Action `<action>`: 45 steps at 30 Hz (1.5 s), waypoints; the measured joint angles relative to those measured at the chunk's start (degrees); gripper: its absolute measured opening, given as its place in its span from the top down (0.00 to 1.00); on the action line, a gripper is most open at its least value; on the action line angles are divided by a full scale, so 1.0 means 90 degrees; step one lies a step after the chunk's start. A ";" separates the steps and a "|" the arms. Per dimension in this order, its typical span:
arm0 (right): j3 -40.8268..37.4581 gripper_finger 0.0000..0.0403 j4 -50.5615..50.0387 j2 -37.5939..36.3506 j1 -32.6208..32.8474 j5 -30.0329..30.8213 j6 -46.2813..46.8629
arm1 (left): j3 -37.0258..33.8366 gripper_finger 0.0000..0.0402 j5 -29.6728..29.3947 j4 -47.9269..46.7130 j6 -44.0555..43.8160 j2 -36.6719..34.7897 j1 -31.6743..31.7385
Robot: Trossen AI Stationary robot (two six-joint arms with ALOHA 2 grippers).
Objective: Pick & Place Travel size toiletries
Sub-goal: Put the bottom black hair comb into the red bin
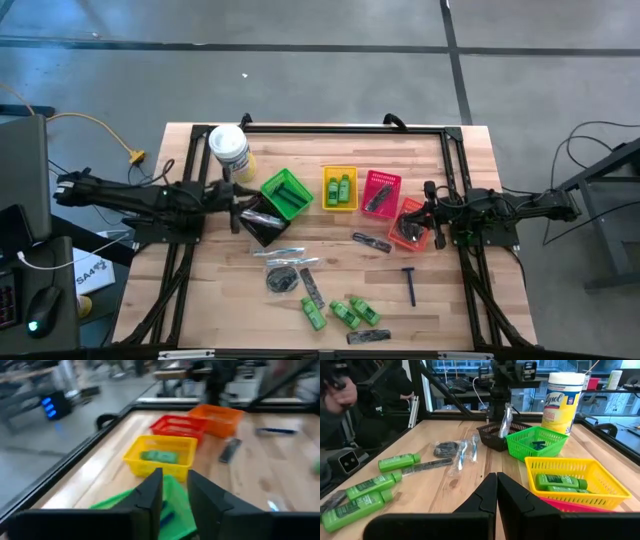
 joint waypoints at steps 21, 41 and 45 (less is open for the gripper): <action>0.0002 0.99 0.0099 0.0000 -0.0002 -0.0022 0.0002 | -0.1055 1.00 0.1357 0.0524 0.1241 -0.1105 0.0002; 0.0000 0.99 0.0099 0.0000 -0.0002 -0.0012 -0.0059 | -0.1563 1.00 0.1305 -0.0141 0.0253 -0.2378 0.0002; 0.0000 0.99 0.0099 0.0000 -0.0002 -0.0008 -0.0065 | -0.1567 1.00 0.1308 -0.0181 0.0251 -0.2378 0.0002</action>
